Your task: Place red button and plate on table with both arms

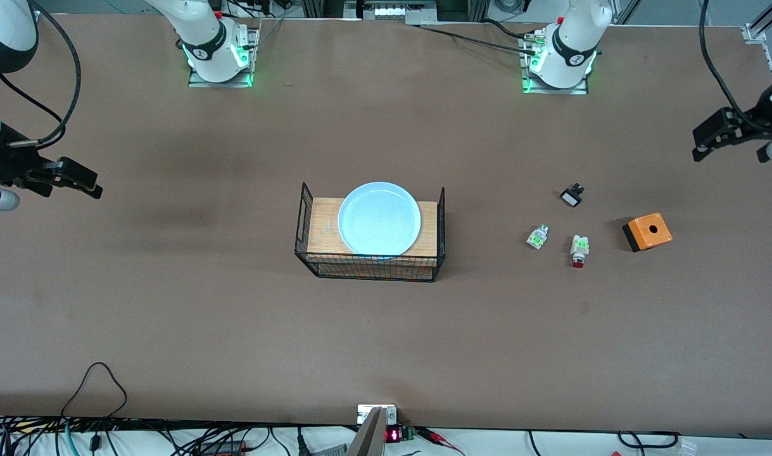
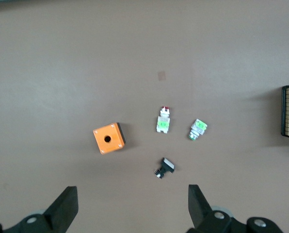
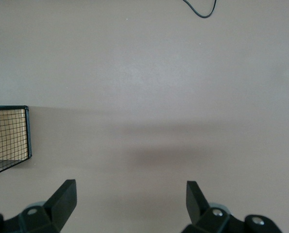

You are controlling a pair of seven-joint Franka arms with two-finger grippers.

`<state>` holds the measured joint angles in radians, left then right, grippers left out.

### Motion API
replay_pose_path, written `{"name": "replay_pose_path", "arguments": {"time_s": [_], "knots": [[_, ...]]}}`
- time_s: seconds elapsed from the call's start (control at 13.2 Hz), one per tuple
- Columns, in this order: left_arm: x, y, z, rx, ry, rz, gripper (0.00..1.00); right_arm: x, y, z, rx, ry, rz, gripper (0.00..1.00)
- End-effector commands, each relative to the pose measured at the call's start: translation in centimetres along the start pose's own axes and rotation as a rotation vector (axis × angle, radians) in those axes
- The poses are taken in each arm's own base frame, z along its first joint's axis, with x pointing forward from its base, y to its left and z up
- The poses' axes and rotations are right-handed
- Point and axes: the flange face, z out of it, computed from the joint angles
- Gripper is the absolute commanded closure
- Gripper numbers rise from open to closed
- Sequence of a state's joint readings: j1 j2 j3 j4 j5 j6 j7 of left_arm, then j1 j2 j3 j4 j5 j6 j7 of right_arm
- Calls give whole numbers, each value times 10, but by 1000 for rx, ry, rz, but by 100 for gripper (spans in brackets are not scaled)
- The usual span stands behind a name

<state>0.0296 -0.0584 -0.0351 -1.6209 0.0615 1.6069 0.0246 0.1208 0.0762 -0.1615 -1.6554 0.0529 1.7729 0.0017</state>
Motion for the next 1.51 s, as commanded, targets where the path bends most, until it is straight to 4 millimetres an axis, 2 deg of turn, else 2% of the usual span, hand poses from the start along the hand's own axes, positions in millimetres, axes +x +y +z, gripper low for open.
{"name": "replay_pose_path", "arguments": {"time_s": [0.0, 0.23, 0.6, 0.68, 0.83, 1.44], "knots": [[-14, -2, 18, -31, -6, -21, 0, -18, 3, -5, -2, 8, 19, 0], [3, 4, 37, -27, -39, -23, 0, -19, 3, -5, -4, 4, 16, 0], [12, -1, 31, -33, -17, -21, 0, -18, 2, -5, -4, 1, 13, 0], [15, -4, 35, -35, -24, -24, 0, -19, 3, -5, -5, -5, 14, 0], [28, 9, 51, -30, -50, -17, 0, -19, 3, -4, -5, -8, 16, 0], [28, 13, 54, -32, -68, 1, 0, -20, 3, -4, -5, -10, 17, 0]]}}
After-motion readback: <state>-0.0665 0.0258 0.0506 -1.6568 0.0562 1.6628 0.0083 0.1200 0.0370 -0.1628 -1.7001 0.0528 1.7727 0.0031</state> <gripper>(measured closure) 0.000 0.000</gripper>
